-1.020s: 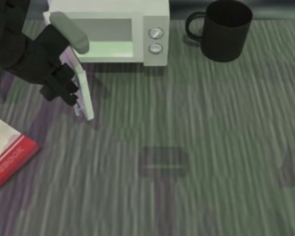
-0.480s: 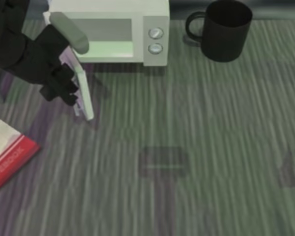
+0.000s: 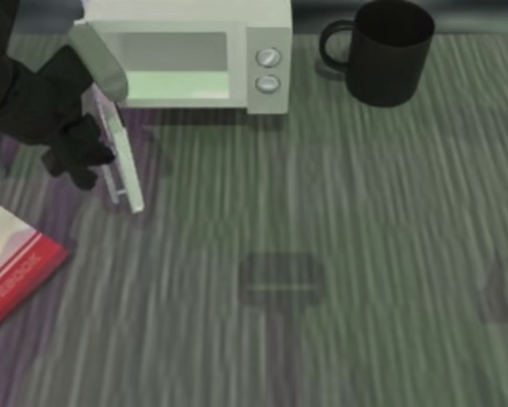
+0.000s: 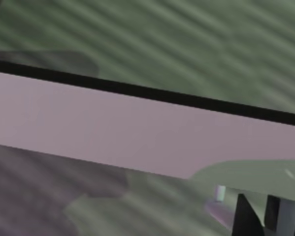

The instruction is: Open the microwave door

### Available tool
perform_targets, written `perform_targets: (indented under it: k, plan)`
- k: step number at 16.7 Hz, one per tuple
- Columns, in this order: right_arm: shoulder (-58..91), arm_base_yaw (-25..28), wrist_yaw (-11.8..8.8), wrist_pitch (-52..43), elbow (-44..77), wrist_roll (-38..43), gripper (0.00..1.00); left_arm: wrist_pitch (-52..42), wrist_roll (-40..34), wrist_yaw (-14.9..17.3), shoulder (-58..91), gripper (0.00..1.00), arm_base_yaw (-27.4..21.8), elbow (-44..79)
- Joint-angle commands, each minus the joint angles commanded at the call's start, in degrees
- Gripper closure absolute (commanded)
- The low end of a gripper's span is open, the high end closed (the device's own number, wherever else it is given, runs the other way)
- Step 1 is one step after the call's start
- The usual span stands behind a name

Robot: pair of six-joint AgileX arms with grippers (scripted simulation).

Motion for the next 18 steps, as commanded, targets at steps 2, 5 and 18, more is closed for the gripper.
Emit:
perform_targets:
  k: [2,5,18]
  plan:
    - [0.0,0.0,0.0,0.0,0.0,0.0,0.00,-0.8,2.0,0.8,0.0,1.00,0.8,0.2]
    - [0.0,0.0,0.0,0.0,0.0,0.0,0.00,-0.9,2.3,0.9,0.0,1.00,0.9,0.2]
    - [0.0,0.0,0.0,0.0,0.0,0.0,0.00,-0.9,2.3,0.9,0.0,1.00,0.9,0.2]
